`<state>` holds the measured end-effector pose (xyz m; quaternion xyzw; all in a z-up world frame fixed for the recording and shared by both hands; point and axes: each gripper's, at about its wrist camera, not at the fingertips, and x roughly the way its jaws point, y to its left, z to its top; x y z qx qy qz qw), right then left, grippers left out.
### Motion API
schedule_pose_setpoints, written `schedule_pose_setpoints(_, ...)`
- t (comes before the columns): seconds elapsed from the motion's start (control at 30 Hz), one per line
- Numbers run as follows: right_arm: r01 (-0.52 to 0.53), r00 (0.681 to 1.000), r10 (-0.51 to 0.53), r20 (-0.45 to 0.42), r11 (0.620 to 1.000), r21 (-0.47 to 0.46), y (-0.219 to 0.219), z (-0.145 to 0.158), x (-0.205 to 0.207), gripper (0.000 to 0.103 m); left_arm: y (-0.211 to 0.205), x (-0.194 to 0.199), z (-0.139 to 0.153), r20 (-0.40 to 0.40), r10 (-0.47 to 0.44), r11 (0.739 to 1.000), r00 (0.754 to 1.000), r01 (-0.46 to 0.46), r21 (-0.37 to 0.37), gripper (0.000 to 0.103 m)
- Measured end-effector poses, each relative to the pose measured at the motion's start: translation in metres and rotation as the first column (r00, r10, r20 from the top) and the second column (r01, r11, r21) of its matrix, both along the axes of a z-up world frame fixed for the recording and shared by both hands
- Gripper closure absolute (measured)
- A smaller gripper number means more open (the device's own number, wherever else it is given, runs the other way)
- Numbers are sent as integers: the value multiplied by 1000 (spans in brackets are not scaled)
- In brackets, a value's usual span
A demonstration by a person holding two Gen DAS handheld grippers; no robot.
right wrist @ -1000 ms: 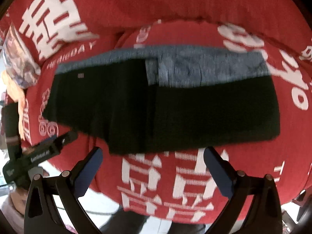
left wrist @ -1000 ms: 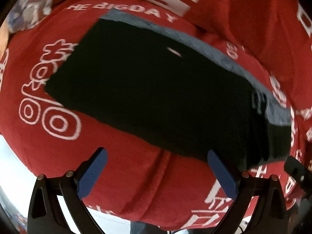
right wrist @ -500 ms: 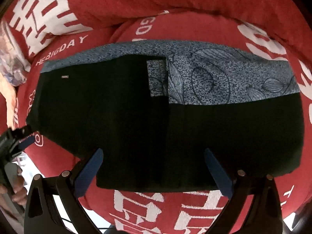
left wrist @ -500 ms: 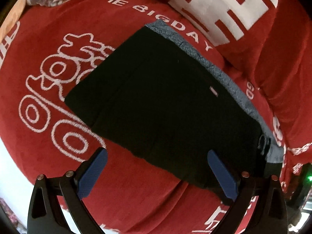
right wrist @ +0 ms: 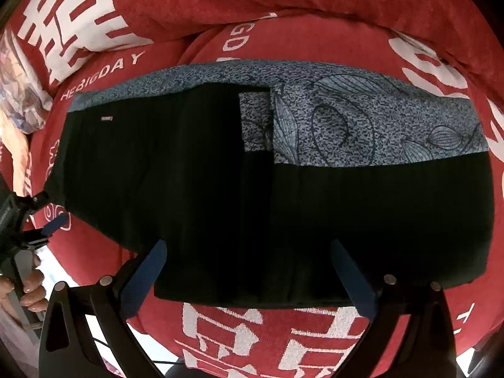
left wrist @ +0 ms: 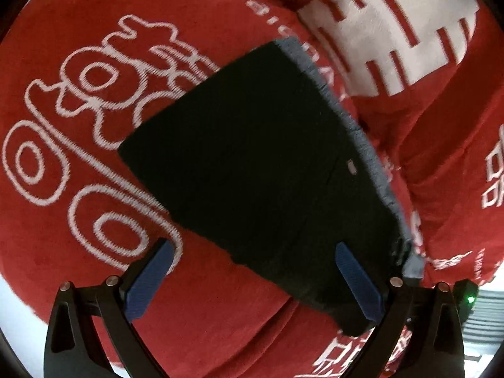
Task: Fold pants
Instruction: 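Grasp the folded edge of the black trousers with the left gripper and lift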
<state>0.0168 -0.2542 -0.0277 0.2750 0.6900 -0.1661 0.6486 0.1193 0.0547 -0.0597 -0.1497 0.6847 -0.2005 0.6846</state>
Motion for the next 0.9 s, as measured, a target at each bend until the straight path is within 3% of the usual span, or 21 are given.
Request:
schedule_pose_setpoints(0.1,9,1000,-9,12,1000,12,-2,0,-2,0,0,2,0,-23,32,991,999,-35,-126,0)
schedule_pose_setpoints(0.3,-8,1000,8,8,1000,4,0,1,-3,0,-5,4,-12,-23,101,979,995,-104,-173,0)
schedule_pose_setpoints(0.53,-11,1000,11,5,1000,8,0,0,-1,0,-22,7,-9,13,97,990,995,-96,-99,0)
schedule_pose_setpoints(0.7,-2,1000,1,17,1000,18,-1,0,-3,0,-19,9,16,66,136,971,988,-120,-207,0)
schedule_pose_setpoints(0.8,-5,1000,5,30,1000,18,-1,-1,-6,0,-27,16,-6,29,102,988,994,-98,-119,0)
schedule_pose_setpoints(0.9,-15,999,14,29,1000,15,0,-1,-6,0,-27,20,-12,22,127,986,992,-124,-109,0)
